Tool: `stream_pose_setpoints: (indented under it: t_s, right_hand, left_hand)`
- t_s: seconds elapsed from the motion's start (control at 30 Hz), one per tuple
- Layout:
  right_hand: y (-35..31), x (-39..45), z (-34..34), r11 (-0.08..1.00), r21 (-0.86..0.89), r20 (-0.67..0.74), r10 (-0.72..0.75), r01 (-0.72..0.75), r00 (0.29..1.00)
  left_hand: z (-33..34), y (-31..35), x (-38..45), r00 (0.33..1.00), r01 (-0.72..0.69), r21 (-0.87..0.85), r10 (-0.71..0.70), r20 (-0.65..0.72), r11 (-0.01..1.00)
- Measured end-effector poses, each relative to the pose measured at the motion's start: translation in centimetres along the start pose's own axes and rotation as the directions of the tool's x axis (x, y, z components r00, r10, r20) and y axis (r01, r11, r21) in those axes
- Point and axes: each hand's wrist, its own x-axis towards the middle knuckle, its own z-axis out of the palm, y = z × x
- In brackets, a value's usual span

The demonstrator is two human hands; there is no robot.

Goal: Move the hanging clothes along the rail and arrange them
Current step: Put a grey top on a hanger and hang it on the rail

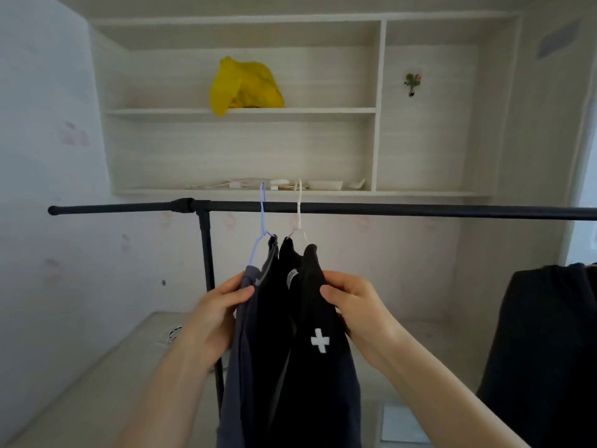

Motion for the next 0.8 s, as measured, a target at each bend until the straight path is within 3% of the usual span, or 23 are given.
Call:
stream_pose_setpoints:
  t_s: [0.17, 0.33, 0.8]
  right_hand:
    - [0.5, 0.9, 2.3, 1.0, 0.011, -0.006, 0.012, -0.012, 1.0]
    - [0.7, 1.2, 3.5, 0.988, 0.14, 0.024, 0.067, -0.07, 0.997]
    - [1.4, 0.9, 5.0, 0.968, 0.205, 0.062, 0.133, -0.143, 0.989]
  left_hand:
    - [-3.3, 0.7, 0.1, 0.998, -0.022, -0.008, 0.021, -0.058, 1.0]
    - [-5.8, 1.3, 0.2, 0.992, -0.015, 0.007, 0.015, -0.124, 1.0]
    - [-7.1, 2.2, -1.6, 0.995, -0.002, 0.037, 0.006, -0.099, 0.999]
